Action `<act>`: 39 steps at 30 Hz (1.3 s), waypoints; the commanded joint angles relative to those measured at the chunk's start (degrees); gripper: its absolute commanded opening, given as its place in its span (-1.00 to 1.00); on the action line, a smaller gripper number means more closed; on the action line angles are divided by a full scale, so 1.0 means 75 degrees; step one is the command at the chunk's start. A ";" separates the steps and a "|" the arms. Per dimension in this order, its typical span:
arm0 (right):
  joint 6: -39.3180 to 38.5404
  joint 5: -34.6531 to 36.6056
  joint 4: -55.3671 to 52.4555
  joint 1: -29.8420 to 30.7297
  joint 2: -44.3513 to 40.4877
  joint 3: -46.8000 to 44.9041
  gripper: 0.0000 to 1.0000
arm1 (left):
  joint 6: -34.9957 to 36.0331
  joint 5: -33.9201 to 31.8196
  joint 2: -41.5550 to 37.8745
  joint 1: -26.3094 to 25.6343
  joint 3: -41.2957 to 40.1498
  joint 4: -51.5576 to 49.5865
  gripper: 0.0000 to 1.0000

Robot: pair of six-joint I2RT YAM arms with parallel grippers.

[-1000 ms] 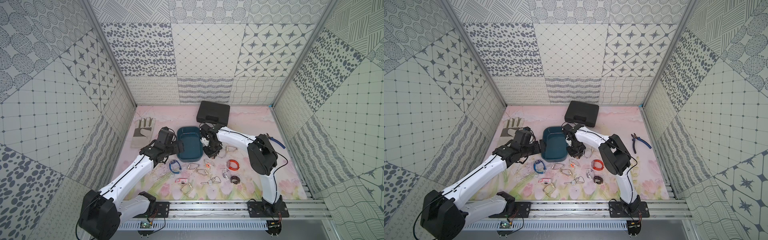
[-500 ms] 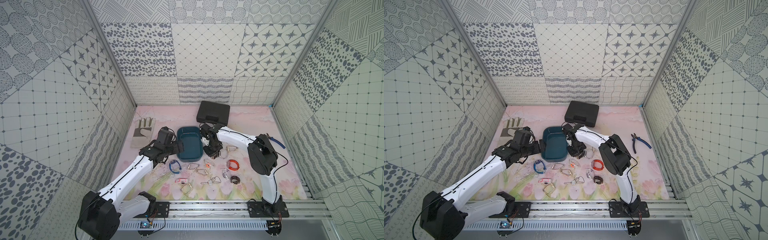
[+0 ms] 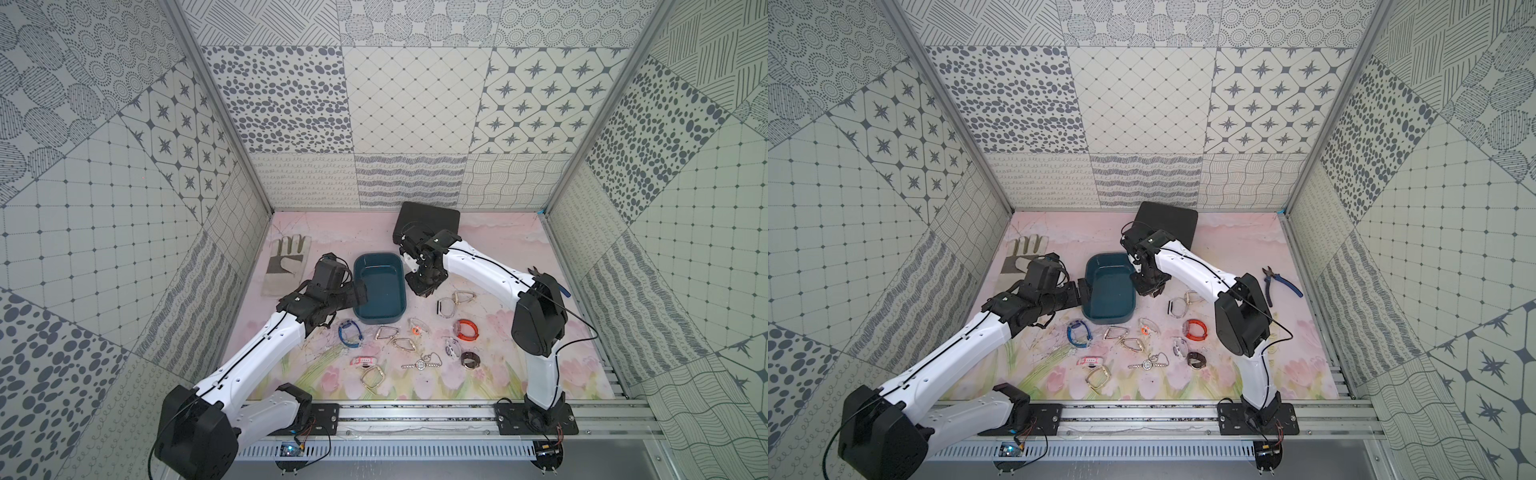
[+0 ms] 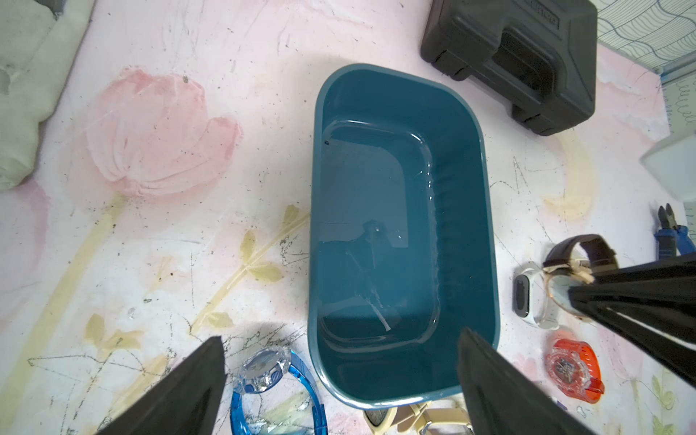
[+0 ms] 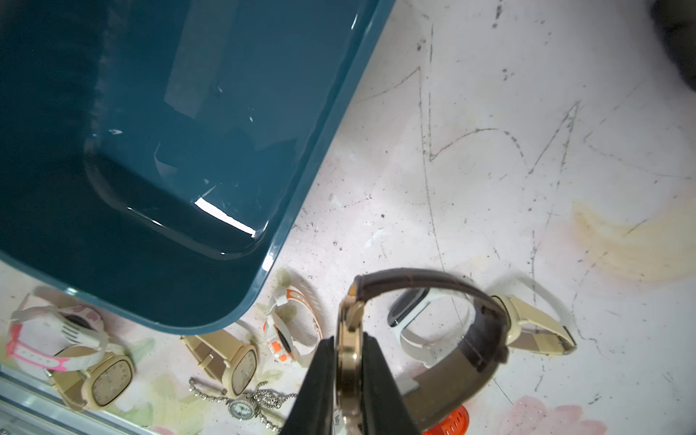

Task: Put the watch into the storage box
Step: Pick up the watch at the center of the board, then place the watch in the storage box.

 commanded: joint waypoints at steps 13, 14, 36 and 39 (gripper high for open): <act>-0.0006 -0.1161 -0.0973 0.0568 0.1958 0.4146 -0.67 | -0.0531 -0.1141 -0.1046 0.0005 -0.0349 -0.0339 0.99; 0.0011 -0.1217 -0.1098 0.0595 0.2230 0.4528 -0.67 | -0.0611 -0.1224 -0.1178 0.0007 -0.0381 -0.0424 0.99; 0.0080 -0.1394 -0.0612 0.0744 0.4036 0.5124 -0.60 | -0.1290 -0.0419 -0.2114 0.0052 -0.1240 -0.0801 0.99; 0.0074 -0.1351 -0.0577 0.0745 0.4059 0.5068 -0.60 | -0.1375 -0.0342 -0.2165 0.0050 -0.1375 -0.0850 0.99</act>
